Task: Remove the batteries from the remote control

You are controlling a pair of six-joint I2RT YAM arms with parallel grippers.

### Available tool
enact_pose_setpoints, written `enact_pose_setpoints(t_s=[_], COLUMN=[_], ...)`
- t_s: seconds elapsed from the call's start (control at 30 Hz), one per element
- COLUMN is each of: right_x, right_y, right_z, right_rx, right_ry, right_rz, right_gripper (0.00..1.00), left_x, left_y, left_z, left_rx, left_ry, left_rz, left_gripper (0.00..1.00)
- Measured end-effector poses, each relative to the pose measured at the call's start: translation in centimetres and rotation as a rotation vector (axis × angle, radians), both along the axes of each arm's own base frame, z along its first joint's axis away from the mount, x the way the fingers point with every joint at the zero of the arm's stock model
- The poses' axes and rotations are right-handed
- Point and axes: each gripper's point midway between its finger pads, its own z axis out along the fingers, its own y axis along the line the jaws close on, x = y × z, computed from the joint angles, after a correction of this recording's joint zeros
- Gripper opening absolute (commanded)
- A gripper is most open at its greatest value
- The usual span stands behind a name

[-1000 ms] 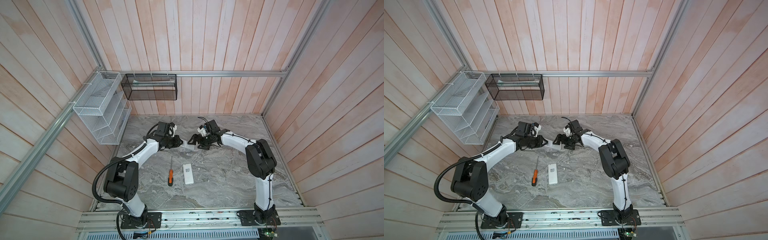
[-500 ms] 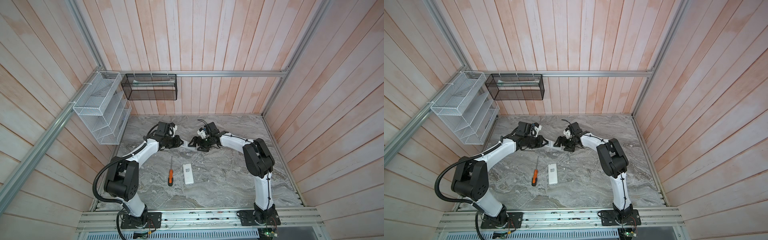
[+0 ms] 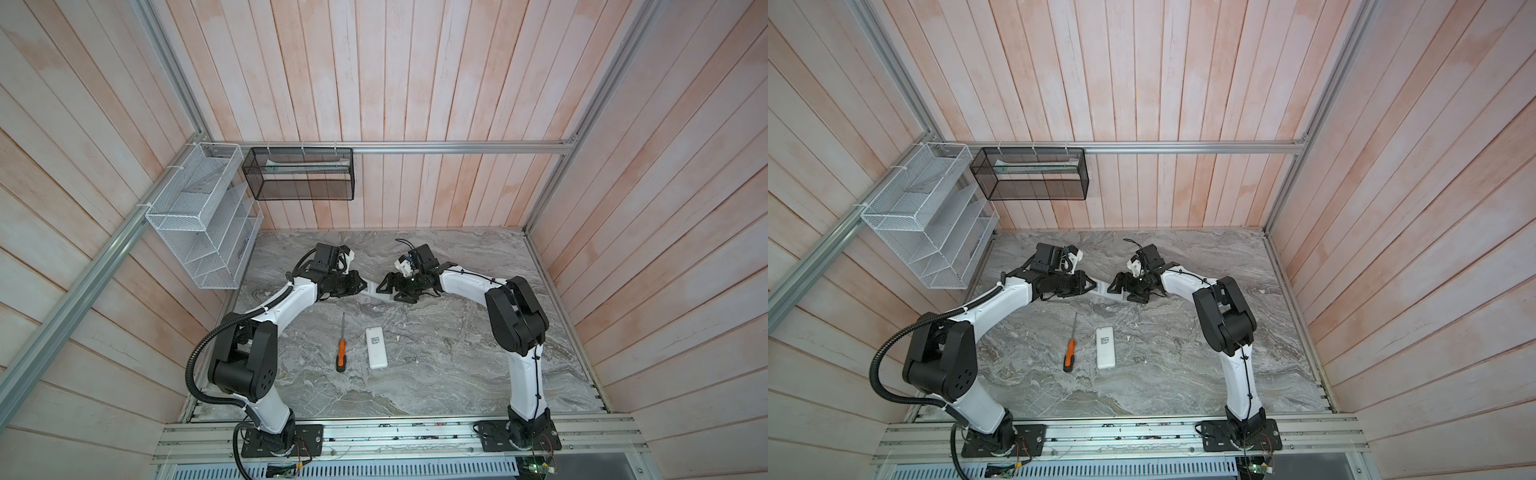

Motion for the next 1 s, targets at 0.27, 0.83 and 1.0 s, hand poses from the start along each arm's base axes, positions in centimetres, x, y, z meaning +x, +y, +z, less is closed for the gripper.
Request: enact_pose_setpoints(t_s=[0.27, 0.83, 1.0], right_x=[0.3, 0.7, 1.2], right_y=[0.0, 0.2, 0.4], right_z=[-0.2, 0.0, 0.3], right_rx=[0.005, 0.004, -0.062], right_ry=[0.009, 0.016, -0.004], right_rz=[-0.005, -0.016, -0.017], right_gripper=[0.83, 0.8, 0.78], left_x=[0.1, 0.1, 0.3], left_y=[0.1, 0.1, 0.2], left_z=[-0.1, -0.1, -0.2], left_rx=[-0.003, -0.013, -0.016], left_ry=[0.002, 0.002, -0.001], left_rz=[0.001, 0.002, 0.011], left_gripper=[0.0, 0.0, 0.0])
